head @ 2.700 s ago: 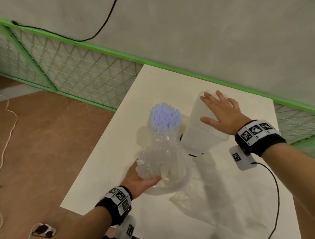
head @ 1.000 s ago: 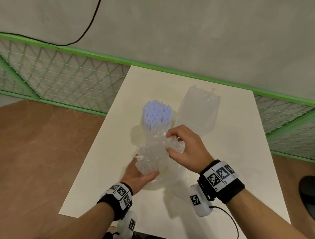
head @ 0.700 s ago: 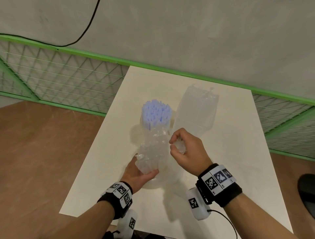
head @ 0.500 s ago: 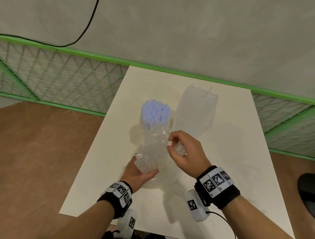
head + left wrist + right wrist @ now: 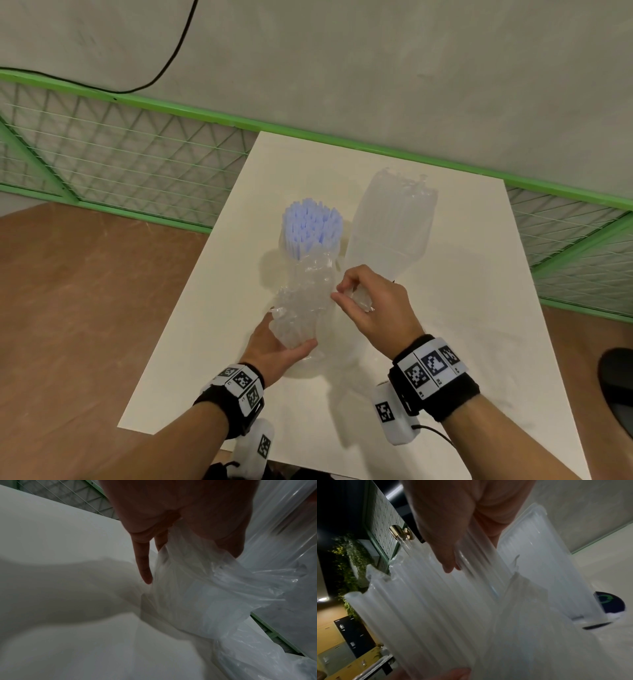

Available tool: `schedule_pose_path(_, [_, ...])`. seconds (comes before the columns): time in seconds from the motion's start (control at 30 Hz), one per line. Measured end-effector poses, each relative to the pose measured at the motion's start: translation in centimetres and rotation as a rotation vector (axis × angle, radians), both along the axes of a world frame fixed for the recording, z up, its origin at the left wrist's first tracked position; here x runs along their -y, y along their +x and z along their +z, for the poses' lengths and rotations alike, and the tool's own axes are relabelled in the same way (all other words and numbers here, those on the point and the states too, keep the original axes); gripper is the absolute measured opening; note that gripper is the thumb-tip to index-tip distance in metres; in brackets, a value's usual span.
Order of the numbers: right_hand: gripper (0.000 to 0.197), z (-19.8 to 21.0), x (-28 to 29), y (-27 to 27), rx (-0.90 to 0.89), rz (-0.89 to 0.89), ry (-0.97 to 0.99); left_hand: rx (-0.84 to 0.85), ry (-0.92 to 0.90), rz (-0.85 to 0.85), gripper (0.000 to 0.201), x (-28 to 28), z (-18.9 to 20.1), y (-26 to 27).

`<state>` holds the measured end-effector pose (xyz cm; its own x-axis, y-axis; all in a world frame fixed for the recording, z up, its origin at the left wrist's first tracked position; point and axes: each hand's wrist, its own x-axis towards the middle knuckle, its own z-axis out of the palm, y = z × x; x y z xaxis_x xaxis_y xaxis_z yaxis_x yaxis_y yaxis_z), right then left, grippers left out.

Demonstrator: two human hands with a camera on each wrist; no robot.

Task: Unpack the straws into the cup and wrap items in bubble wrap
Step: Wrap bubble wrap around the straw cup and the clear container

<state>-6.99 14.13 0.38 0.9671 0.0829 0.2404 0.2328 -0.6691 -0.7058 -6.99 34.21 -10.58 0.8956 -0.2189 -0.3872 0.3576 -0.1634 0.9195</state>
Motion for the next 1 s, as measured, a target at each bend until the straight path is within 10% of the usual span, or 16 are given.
schedule_pose_path(0.47, [0.014, 7.4, 1.4, 1.9, 0.194, -0.199, 0.153, -0.045, 0.048, 0.009, 0.06, 0.0, 0.2, -0.1])
schedule_pose_path(0.77, [0.024, 20.7, 9.1, 5.1, 0.423, -0.227, 0.444, -0.048, 0.066, -0.007, 0.06, -0.1, 0.5, -0.1])
schedule_pose_path(1.0, [0.008, 13.0, 11.4, 13.3, 0.196, -0.216, 0.254, -0.081, 0.088, 0.012, 0.068, -0.3, 0.2, -0.2])
